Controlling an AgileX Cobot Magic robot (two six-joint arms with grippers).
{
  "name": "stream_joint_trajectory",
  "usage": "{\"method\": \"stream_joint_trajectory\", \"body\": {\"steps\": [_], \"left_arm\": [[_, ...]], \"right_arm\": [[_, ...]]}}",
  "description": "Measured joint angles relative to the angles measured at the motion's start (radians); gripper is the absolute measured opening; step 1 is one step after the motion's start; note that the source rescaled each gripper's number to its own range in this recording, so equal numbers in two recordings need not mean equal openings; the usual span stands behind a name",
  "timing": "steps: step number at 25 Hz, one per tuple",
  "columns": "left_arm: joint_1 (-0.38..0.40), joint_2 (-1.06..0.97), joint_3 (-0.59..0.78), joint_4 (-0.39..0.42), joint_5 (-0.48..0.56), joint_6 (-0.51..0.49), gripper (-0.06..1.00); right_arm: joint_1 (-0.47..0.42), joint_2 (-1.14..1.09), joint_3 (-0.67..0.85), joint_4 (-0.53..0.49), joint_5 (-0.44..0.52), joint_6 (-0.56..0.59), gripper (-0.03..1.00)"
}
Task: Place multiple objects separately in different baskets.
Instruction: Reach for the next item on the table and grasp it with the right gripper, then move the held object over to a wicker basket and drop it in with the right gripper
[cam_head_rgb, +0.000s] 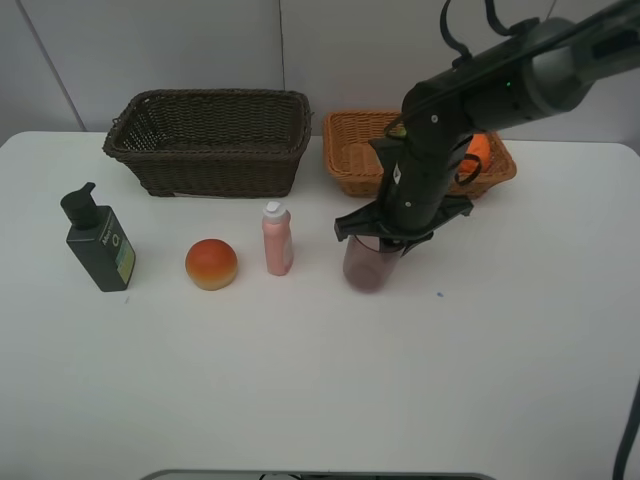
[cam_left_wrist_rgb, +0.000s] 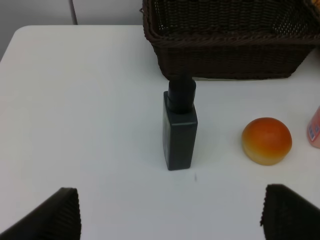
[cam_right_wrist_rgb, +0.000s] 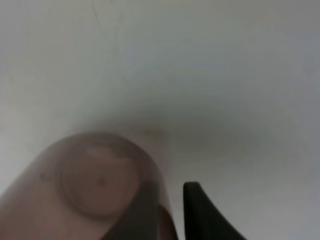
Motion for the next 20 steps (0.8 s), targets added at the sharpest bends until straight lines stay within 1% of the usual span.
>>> {"method": "stream_joint_trajectory", "body": {"steps": [4,10,20], "left_arm": [[0.000,0.000,0.000,0.000,0.000,0.000,0.88],[0.000,0.000,0.000,0.000,0.000,0.000,0.88],[0.000,0.000,0.000,0.000,0.000,0.000,0.88]], "right_arm": [[0.000,0.002,0.000,0.023,-0.018,-0.001,0.00],[0.000,-0.006,0.000,0.074,-0.077,-0.001,0.00],[0.000,-0.110,0.000,0.076,-0.115,0.000,0.00]]}}
